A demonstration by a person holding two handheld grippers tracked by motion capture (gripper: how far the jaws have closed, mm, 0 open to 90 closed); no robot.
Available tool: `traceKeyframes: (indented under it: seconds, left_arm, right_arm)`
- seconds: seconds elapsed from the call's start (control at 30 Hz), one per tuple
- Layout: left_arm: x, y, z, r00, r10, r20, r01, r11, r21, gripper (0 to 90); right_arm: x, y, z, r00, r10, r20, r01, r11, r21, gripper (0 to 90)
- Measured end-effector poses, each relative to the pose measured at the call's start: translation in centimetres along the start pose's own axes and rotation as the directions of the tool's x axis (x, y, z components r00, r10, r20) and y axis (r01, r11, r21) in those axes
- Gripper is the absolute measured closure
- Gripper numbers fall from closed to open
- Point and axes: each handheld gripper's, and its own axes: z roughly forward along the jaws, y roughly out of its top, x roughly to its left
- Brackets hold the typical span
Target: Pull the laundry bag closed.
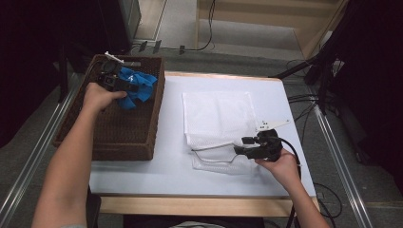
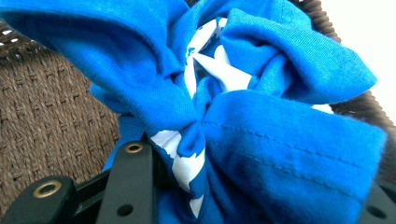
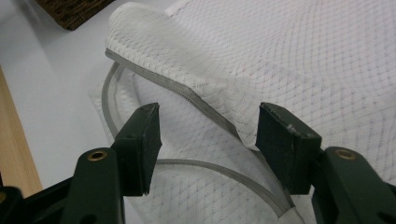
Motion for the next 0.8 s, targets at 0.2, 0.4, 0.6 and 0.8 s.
traceKeyframes:
  seconds: [0.2,0.4,0.6,0.8]
  left_arm:
    - [-0.3,-0.1,-1.2,0.9996,-0.002,0.027,0.003,0.9999,-0.011,54.0]
    - [-0.6,-0.2,-2.7,0.9993,0.007,0.037,-0.006,0.9998,-0.02,53.7]
    - [-1.6,-0.3,-4.3,0.9976,0.05,0.048,-0.049,0.9986,-0.019,53.8]
    - [-2.7,-0.1,-6.1,0.9942,0.08,0.072,-0.078,0.9963,-0.036,53.7]
  right_arm:
    - [0.1,0.0,0.0,1.0,-0.004,0.001,0.004,1.0,0.003,41.0]
    - [0.1,0.0,0.0,1.0,-0.005,0.001,0.005,1.0,0.003,41.0]
    - [0.2,0.1,0.1,0.9999,-0.015,-0.001,0.015,1.0,0.004,41.0]
    - [0.3,0.1,0.2,0.9994,-0.035,0.003,0.035,0.999,0.0,41.0]
